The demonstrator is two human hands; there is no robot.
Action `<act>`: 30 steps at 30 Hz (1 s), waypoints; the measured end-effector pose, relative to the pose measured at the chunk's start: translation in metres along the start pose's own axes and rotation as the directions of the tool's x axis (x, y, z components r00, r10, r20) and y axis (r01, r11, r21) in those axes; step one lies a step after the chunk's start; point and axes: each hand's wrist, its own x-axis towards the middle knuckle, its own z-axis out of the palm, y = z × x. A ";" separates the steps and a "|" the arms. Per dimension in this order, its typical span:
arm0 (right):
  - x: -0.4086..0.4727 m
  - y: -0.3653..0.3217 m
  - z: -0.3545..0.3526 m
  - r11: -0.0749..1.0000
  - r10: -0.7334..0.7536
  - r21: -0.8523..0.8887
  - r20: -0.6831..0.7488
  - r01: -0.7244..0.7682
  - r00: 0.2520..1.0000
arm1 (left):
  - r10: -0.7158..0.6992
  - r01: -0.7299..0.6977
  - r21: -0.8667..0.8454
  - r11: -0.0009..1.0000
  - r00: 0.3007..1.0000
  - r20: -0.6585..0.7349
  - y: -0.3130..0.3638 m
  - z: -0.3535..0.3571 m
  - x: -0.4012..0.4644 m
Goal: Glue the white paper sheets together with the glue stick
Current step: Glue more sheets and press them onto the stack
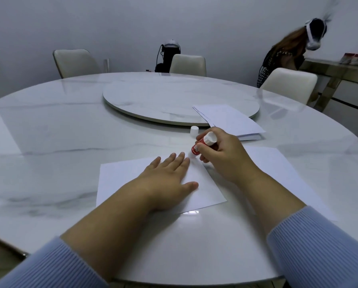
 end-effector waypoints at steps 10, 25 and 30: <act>-0.041 -0.018 -0.025 0.999 0.021 -0.049 0.062 -0.018 0.998 | 0.007 -0.008 -0.031 0.999 1.000 -0.018 -0.001 0.001 0.000; 0.022 -0.012 -0.035 0.669 0.305 0.727 -0.082 -0.152 0.949 | 0.142 -0.155 -0.137 0.978 0.985 -0.100 0.000 -0.001 -0.003; 0.052 -0.004 -0.008 0.962 0.219 0.205 -0.199 -0.178 0.955 | 0.145 -0.158 -0.135 0.978 0.984 -0.100 -0.001 -0.001 -0.001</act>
